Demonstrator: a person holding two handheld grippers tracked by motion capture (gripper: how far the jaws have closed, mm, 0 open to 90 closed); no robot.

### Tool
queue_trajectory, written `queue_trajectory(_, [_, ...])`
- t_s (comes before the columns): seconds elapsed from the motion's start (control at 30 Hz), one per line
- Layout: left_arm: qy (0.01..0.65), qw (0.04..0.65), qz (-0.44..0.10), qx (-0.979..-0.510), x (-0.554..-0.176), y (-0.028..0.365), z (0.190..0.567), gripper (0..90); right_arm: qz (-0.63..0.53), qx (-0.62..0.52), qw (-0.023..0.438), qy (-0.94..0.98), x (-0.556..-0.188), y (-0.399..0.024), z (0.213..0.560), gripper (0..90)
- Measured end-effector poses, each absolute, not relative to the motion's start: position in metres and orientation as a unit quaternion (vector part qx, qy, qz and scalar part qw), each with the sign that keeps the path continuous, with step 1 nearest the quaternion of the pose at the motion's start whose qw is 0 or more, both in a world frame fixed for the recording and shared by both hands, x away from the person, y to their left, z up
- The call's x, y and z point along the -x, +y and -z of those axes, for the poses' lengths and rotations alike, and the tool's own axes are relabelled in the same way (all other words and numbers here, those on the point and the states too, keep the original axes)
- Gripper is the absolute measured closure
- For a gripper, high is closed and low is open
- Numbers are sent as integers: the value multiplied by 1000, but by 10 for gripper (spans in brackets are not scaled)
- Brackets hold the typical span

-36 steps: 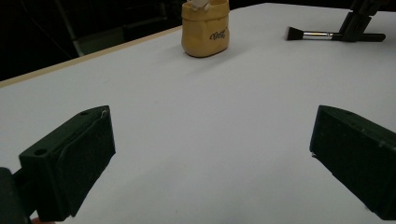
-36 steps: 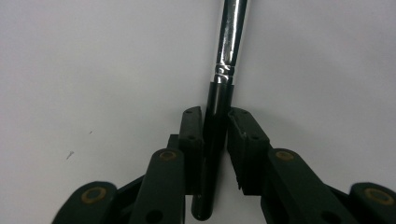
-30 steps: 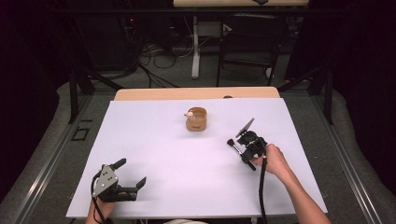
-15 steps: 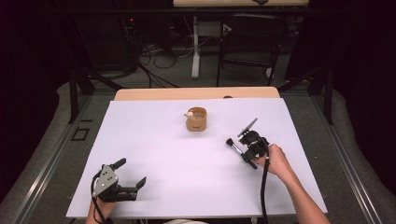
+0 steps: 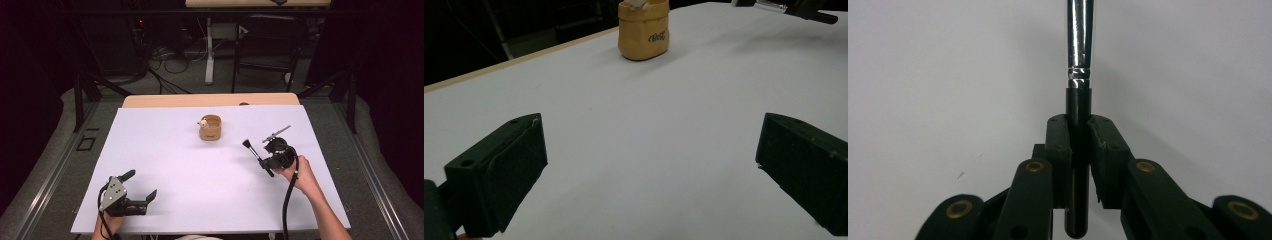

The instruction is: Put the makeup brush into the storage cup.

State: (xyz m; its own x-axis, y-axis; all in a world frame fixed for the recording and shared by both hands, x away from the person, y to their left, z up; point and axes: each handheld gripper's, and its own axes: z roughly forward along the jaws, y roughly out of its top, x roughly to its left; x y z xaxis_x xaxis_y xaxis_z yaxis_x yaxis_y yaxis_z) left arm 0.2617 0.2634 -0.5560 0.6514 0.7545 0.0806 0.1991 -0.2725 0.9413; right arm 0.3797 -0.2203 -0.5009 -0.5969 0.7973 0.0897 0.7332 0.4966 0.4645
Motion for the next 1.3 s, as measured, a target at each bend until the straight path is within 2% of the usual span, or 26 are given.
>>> queue_trajectory(0.8, [319, 506, -270, -754, -266, 261, 555, 0, -335, -418, 111, 837, -366, -220, 495, 796])
queue_trajectory(1.3, [313, 507, -263, -759, -276, 248, 553, 0, -375, -387, 126, 833, -359, -202, 497, 795])
